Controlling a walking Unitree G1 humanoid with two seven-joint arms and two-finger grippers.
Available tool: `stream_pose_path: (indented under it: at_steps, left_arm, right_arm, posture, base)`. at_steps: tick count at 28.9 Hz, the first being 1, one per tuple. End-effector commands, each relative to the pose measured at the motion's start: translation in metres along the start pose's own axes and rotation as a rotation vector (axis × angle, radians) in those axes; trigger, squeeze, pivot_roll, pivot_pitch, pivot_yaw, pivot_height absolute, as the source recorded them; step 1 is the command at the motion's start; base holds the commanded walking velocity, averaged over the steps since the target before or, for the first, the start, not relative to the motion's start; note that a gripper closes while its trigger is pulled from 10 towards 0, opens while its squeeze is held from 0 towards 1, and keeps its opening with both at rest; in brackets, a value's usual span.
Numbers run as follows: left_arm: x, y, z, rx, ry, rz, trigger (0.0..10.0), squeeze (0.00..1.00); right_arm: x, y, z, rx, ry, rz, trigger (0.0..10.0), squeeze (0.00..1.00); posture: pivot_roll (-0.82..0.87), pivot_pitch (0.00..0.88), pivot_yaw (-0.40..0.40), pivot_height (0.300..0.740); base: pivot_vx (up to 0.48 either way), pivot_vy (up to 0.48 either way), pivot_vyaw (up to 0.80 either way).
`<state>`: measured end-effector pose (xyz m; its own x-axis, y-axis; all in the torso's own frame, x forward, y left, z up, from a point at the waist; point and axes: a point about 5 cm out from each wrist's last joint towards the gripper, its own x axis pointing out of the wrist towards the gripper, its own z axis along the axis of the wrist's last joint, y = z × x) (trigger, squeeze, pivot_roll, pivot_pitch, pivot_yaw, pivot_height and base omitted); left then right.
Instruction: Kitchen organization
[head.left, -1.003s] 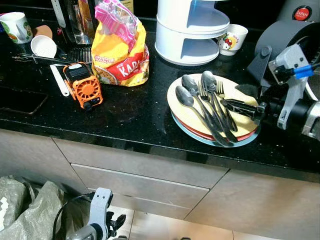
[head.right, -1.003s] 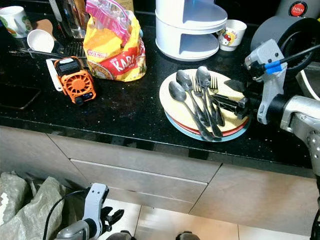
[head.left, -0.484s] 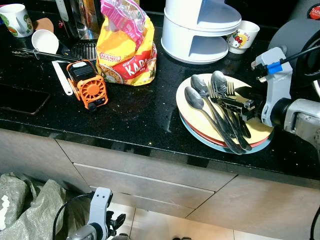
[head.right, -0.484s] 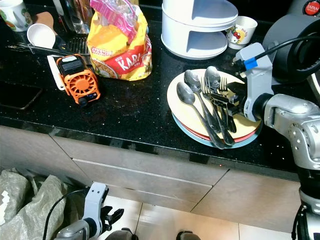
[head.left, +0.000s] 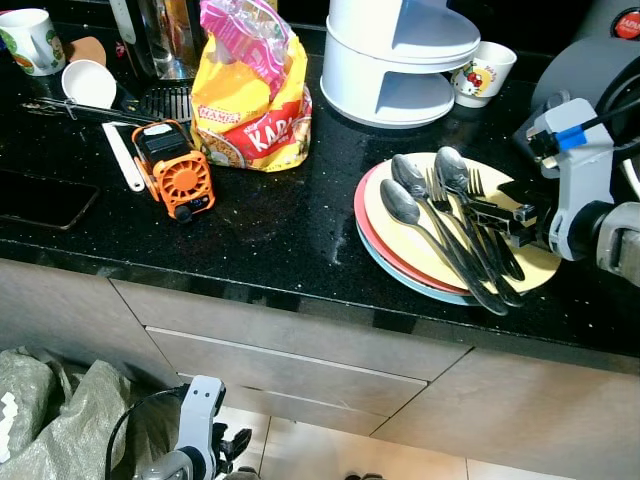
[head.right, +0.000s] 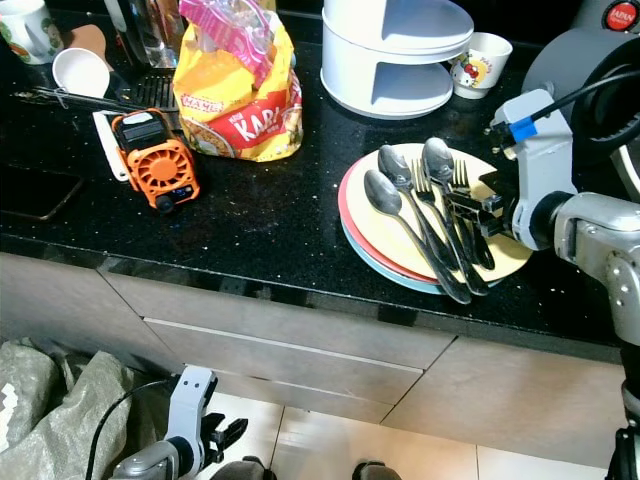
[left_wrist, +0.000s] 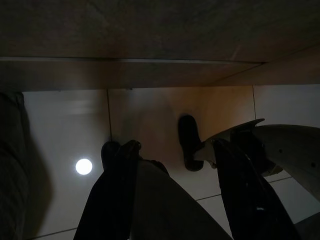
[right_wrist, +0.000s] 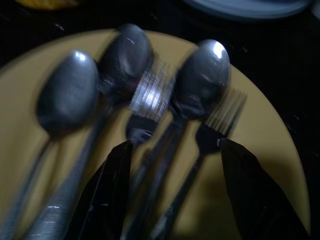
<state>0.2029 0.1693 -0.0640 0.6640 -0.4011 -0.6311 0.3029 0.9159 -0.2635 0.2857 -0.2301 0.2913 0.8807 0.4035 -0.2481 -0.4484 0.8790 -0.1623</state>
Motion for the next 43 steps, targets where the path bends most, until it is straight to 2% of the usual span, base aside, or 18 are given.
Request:
stream_pose_path:
  at_steps: [1, 8, 22, 24, 25, 27, 29, 30, 32, 33, 41, 43]
  left_arm:
    - [-0.001, -0.004, -0.009, 0.0, 0.035, -0.01, 10.0, 0.0]
    - [0.0, -0.005, -0.007, 0.003, 0.028, -0.015, 10.0, 0.0]
    - [0.0, -0.005, -0.008, -0.003, 0.03, -0.011, 10.0, 0.0]
    - [0.0, -0.005, -0.008, -0.005, 0.027, -0.011, 10.0, 0.0]
    - [0.0, -0.005, -0.008, -0.005, 0.027, -0.011, 10.0, 0.0]
    - [0.0, -0.005, -0.008, -0.007, 0.025, -0.011, 10.0, 0.0]
    - [0.0, -0.006, -0.008, -0.008, 0.024, -0.01, 10.0, 0.0]
    - [0.0, -0.006, -0.008, -0.009, 0.023, -0.011, 10.0, 0.0]
    - [0.0, -0.006, -0.009, -0.011, 0.023, -0.011, 10.0, 0.0]
    - [0.0, -0.007, -0.009, -0.013, 0.023, -0.011, 10.0, 0.0]
    - [0.0, -0.007, -0.011, -0.017, 0.023, -0.008, 10.0, 0.0]
    - [0.0, -0.007, -0.011, -0.018, 0.022, -0.008, 10.0, 0.0]
  right_arm:
    - [-0.004, 0.002, 0.0, 0.001, -0.003, 0.01, 10.0, 0.0]
    - [-0.006, -0.006, -0.012, -0.079, 0.112, -0.097, 10.0, 0.0]
    - [-0.01, -0.011, -0.019, -0.09, 0.161, -0.144, 9.8, 0.0]
    - [-0.009, -0.011, -0.025, -0.121, 0.211, -0.161, 7.8, 0.0]
    - [-0.009, -0.011, -0.025, -0.121, 0.211, -0.161, 7.8, 0.0]
    - [-0.009, -0.011, -0.031, -0.146, 0.256, -0.17, 4.8, 0.0]
    - [-0.009, -0.011, -0.033, -0.151, 0.268, -0.172, 4.8, 0.0]
    - [-0.009, -0.011, -0.034, -0.15, 0.274, -0.171, 1.6, 0.0]
    - [-0.009, -0.01, -0.034, -0.147, 0.275, -0.161, 1.2, 0.0]
    - [-0.008, -0.008, -0.035, -0.142, 0.274, -0.15, 0.0, 0.0]
    - [-0.005, -0.001, -0.031, -0.111, 0.229, -0.104, 0.0, 0.0]
    - [-0.004, -0.004, -0.028, -0.091, 0.2, -0.117, 0.0, 0.0]
  posture:
    - [0.05, 0.126, -0.02, 0.74]
    - [0.05, 0.119, -0.026, 0.74]
    - [0.04, 0.125, -0.021, 0.74]
    - [0.04, 0.128, -0.022, 0.74]
    - [0.04, 0.128, -0.022, 0.74]
    - [0.04, 0.128, -0.022, 0.74]
    - [0.04, 0.127, -0.024, 0.74]
    - [0.04, 0.13, -0.025, 0.74]
    - [0.04, 0.129, -0.027, 0.74]
    - [0.04, 0.13, -0.028, 0.74]
    - [0.04, 0.134, -0.03, 0.74]
    - [0.04, 0.135, -0.028, 0.74]
  base:
    - [0.0, 0.0, 0.0]
    - [0.0, 0.0, 0.0]
    - [0.0, 0.0, 0.0]
    - [0.0, 0.0, 0.0]
    - [0.0, 0.0, 0.0]
    - [0.0, 0.0, 0.0]
    - [0.0, 0.0, 0.0]
    - [0.0, 0.0, 0.0]
    - [0.0, 0.0, 0.0]
    - [0.0, 0.0, 0.0]
    - [0.0, 0.0, 0.0]
    - [0.0, 0.0, 0.0]
